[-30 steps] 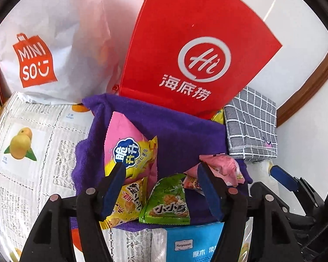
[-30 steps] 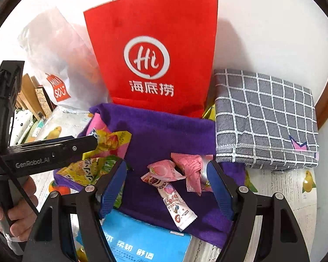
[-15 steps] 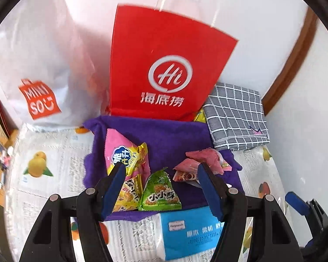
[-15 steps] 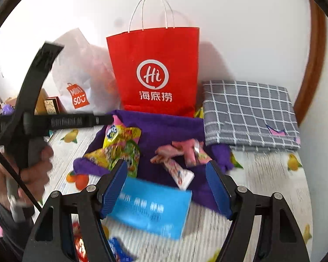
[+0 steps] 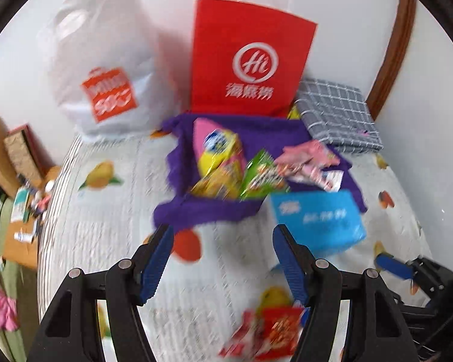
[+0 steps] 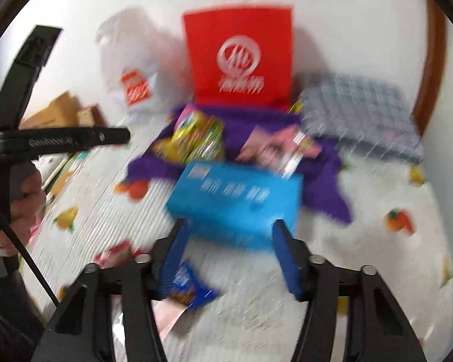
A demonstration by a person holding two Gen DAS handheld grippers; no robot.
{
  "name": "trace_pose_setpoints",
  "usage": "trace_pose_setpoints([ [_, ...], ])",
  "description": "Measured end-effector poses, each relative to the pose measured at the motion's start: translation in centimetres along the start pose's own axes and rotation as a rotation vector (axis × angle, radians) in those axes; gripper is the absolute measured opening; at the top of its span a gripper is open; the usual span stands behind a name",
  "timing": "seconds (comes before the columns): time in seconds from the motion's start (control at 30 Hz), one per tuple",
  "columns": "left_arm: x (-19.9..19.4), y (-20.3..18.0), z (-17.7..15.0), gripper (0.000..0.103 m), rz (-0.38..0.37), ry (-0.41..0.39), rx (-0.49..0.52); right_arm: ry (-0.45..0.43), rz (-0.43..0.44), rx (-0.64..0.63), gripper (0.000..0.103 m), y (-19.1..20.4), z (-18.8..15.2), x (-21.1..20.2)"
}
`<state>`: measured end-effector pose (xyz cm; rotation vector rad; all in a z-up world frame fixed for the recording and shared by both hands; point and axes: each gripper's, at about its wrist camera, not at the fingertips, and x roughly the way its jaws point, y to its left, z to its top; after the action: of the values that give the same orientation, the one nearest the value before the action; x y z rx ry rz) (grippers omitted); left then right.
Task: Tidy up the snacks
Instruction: 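Withdraw both open tools from the towel back toward the snack pile, then grasp the pink-white packet with right tool while left tool grasps the red-white candy bag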
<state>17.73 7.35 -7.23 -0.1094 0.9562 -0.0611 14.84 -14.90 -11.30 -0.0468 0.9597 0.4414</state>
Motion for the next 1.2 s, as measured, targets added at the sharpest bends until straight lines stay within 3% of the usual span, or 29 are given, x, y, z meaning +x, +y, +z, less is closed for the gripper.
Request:
trace_pose_setpoints([
  [0.07, -0.2, 1.1, -1.1, 0.066, 0.008, 0.019, -0.026, 0.032, 0.035, -0.012, 0.037, 1.1, -1.6, 0.9],
  [0.23, -1.3, 3.6, -3.2, 0.064, 0.008, 0.034, -0.084, 0.070, 0.158, -0.079, 0.036, 4.0, -4.2, 1.6],
  [0.37, -2.0, 4.3, -4.0, 0.064, -0.040, 0.043, -0.117, 0.079, 0.148, -0.158, 0.036, 5.7, -4.9, 2.8],
  [0.43, -2.4, 4.5, -4.3, 0.064, -0.061, 0.046, -0.118, 0.129, 0.126, -0.165, 0.036, 5.9, -5.2, 4.0],
  [0.53, -3.2, 4.6, -4.9, 0.064, -0.056, 0.033, -0.115, 0.194, 0.164, -0.140, 0.033, 5.6, -6.1, 4.8],
  [0.7, -3.6, 5.1, -5.8, 0.064, -0.064, 0.033, -0.133, 0.193, 0.236, -0.178, 0.034, 6.3, -7.8, 3.5],
  [0.73, -3.7, 5.1, -6.0, 0.064, -0.064, 0.035, -0.136, 0.193, 0.239, -0.187, 0.038, 6.5, -8.0, 3.3],
  [0.9, -3.6, 4.4, -6.7, 0.064, -0.070, 0.045, -0.136, 0.154, 0.177, -0.191, 0.058, 7.7, -8.0, 3.1],
  [1.03, -3.2, 3.7, -7.5, 0.065, -0.027, 0.041, -0.110, 0.177, 0.067, -0.207, 0.056, 8.8, -8.3, 4.6],
  [1.13, -2.5, 3.3, -8.3, 0.065, -0.029, 0.052, -0.090, 0.137, 0.016, -0.208, 0.040, 9.0, -9.1, 4.7],
  [1.2, -1.9, 3.1, -8.8, 0.066, -0.036, 0.063, -0.077, 0.124, 0.013, -0.209, 0.039, 8.7, -9.4, 4.4],
])
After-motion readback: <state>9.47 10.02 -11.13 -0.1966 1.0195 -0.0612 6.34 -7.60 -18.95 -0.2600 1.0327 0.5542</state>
